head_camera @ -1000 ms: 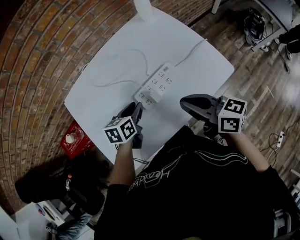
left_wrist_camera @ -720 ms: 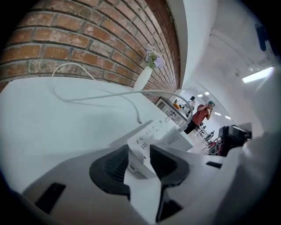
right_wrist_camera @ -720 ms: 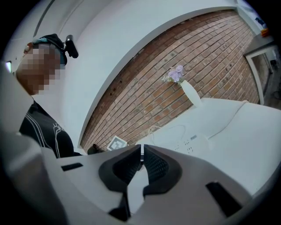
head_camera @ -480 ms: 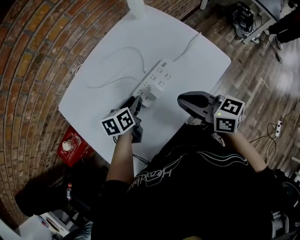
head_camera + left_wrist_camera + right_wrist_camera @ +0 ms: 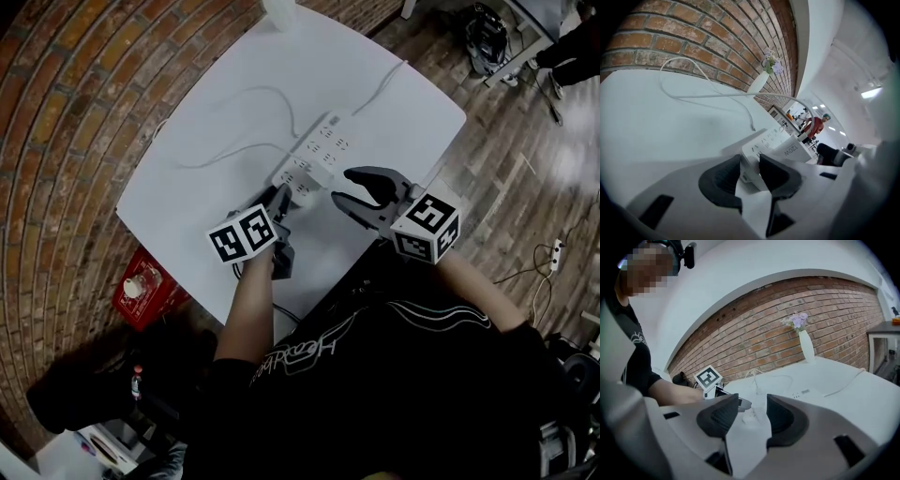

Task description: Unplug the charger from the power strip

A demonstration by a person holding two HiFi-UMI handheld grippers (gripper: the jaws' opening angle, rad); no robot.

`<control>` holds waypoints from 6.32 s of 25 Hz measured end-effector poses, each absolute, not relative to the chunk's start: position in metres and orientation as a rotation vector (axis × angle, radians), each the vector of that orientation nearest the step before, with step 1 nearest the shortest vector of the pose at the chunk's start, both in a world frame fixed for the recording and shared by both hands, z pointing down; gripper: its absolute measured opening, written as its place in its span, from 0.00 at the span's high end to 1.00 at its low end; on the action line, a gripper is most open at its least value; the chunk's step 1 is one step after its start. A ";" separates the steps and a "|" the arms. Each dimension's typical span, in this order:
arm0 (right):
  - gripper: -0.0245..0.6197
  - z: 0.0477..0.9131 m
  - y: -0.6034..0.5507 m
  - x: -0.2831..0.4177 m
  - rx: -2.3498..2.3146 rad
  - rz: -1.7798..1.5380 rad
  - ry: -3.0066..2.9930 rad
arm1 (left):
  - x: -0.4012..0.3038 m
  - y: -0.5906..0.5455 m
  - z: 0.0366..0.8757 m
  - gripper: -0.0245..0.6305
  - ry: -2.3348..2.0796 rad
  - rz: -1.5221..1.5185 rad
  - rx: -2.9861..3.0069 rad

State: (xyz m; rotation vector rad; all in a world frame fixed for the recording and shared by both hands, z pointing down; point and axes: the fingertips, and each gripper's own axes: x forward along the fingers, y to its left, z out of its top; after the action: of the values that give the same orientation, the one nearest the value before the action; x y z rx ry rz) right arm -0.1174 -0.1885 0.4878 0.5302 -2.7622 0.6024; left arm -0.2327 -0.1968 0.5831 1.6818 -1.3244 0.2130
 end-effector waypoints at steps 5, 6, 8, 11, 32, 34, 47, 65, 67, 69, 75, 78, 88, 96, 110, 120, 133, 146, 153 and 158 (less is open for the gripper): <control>0.67 0.504 -0.197 -0.134 0.612 0.430 -2.735 | -0.233 -0.195 0.583 0.77 -1.330 0.214 1.687; 0.67 0.507 -0.199 -0.138 0.626 0.404 -2.727 | -0.234 -0.194 0.583 0.77 -1.329 0.211 1.686; 0.66 0.513 -0.202 -0.146 0.652 0.358 -2.710 | -0.234 -0.194 0.583 0.77 -1.330 0.209 1.685; 0.65 0.519 -0.207 -0.156 0.686 0.310 -2.697 | -0.234 -0.195 0.582 0.77 -1.331 0.204 1.687; 0.77 0.549 -0.221 -0.172 0.855 0.182 -2.614 | -0.233 -0.195 0.584 0.77 -1.352 0.217 1.702; 0.77 0.549 -0.222 -0.172 0.851 0.204 -2.616 | -0.234 -0.195 0.584 0.77 -1.358 0.214 1.697; 0.78 0.547 -0.221 -0.173 0.868 0.128 -2.572 | -0.233 -0.196 0.583 0.77 -1.379 0.224 1.695; 0.77 0.545 -0.220 -0.172 0.846 0.206 -2.558 | -0.232 -0.196 0.583 0.77 -1.360 0.215 1.693; 0.77 0.548 -0.222 -0.167 0.860 0.357 -2.580 | -0.231 -0.196 0.582 0.77 -1.362 0.226 1.702; 0.77 0.548 -0.222 -0.165 0.869 0.394 -2.581 | -0.230 -0.195 0.583 0.77 -1.367 0.231 1.706; 0.77 0.543 -0.217 -0.174 0.820 0.178 -2.513 | -0.232 -0.196 0.582 0.77 -1.370 0.227 1.704; 0.77 0.545 -0.218 -0.172 0.809 0.253 -2.522 | -0.231 -0.195 0.582 0.77 -1.366 0.230 1.707; 0.77 0.544 -0.215 -0.171 0.805 0.215 -2.489 | -0.229 -0.195 0.582 0.77 -1.367 0.235 1.710; 0.77 0.542 -0.220 -0.167 0.789 0.397 -2.527 | -0.230 -0.195 0.582 0.77 -1.358 0.228 1.707; 0.77 0.514 -0.218 -0.162 0.644 0.573 -2.599 | -0.232 -0.190 0.581 0.77 -1.321 0.148 1.644; 0.77 0.456 -0.201 -0.133 0.476 0.920 -2.720 | -0.217 -0.157 0.505 0.90 -1.250 -0.041 1.741; 0.77 0.371 -0.186 -0.082 0.172 1.030 -2.872 | -0.140 -0.134 0.361 0.95 -1.343 -0.112 2.073; 0.77 0.321 -0.177 -0.050 -0.064 0.949 -2.998 | -0.103 -0.121 0.314 0.95 -1.566 -0.172 2.148; 0.77 0.324 -0.179 -0.045 -0.057 0.936 -2.999 | -0.097 -0.119 0.313 0.95 -1.578 -0.168 2.140; 0.77 0.324 -0.179 -0.042 -0.057 0.956 -2.993 | -0.094 -0.118 0.314 0.95 -1.572 -0.168 2.140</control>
State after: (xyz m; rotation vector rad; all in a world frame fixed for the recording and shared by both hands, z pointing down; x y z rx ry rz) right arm -0.0416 -0.1789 0.3244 -0.0572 -2.9925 0.9562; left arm -0.0940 -0.1182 0.3140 2.1405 -1.5721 -0.1684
